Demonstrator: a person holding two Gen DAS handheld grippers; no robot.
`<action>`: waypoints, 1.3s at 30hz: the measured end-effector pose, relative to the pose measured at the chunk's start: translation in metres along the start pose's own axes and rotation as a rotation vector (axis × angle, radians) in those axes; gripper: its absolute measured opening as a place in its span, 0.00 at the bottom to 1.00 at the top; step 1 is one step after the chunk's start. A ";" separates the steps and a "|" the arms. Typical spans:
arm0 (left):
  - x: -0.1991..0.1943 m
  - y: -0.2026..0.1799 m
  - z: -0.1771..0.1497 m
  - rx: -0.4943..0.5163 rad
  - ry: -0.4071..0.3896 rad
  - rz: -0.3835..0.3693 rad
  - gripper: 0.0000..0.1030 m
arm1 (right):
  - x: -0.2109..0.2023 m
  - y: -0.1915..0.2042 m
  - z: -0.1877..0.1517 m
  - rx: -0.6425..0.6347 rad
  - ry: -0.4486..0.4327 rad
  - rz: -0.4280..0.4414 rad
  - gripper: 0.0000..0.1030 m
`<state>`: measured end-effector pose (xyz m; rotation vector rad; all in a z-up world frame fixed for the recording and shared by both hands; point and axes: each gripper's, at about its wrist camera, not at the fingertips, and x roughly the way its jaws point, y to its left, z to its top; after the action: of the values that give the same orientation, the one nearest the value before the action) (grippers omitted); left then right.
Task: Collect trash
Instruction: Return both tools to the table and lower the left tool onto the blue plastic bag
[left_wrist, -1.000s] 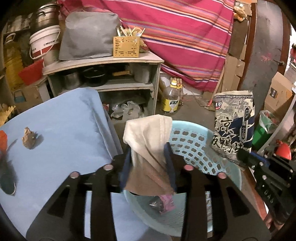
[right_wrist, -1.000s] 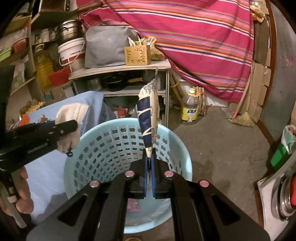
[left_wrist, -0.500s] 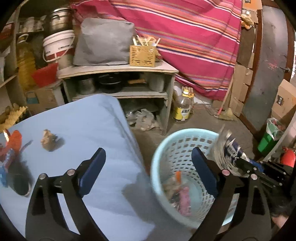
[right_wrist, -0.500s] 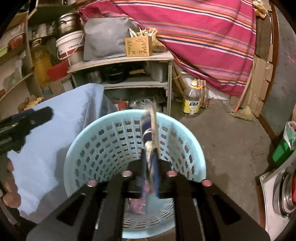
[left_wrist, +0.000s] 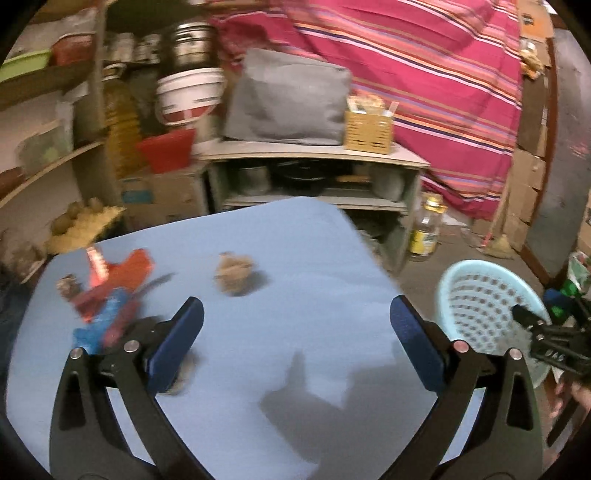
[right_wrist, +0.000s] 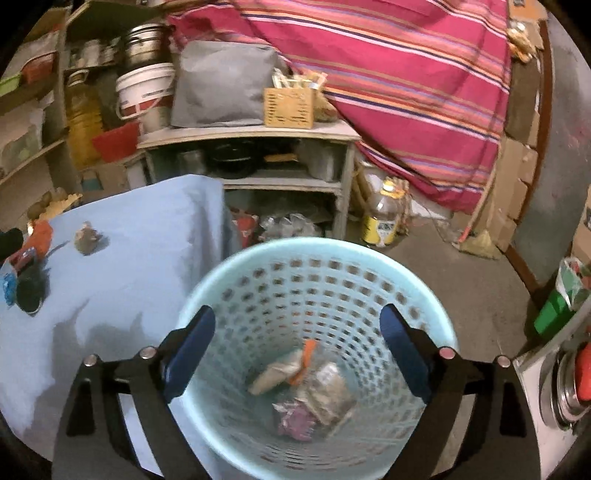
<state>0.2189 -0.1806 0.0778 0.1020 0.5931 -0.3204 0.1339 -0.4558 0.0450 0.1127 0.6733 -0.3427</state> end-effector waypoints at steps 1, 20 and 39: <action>-0.001 0.016 -0.003 -0.013 0.003 0.021 0.95 | -0.001 0.012 0.001 -0.010 -0.010 0.002 0.93; -0.001 0.236 -0.063 -0.156 0.053 0.304 0.95 | -0.013 0.213 0.008 -0.159 -0.066 0.175 0.96; 0.027 0.281 -0.079 -0.165 0.117 0.172 0.95 | 0.010 0.287 0.001 -0.185 0.002 0.174 0.96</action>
<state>0.2888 0.0927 -0.0019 0.0123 0.7195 -0.0986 0.2409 -0.1896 0.0373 -0.0045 0.6891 -0.1122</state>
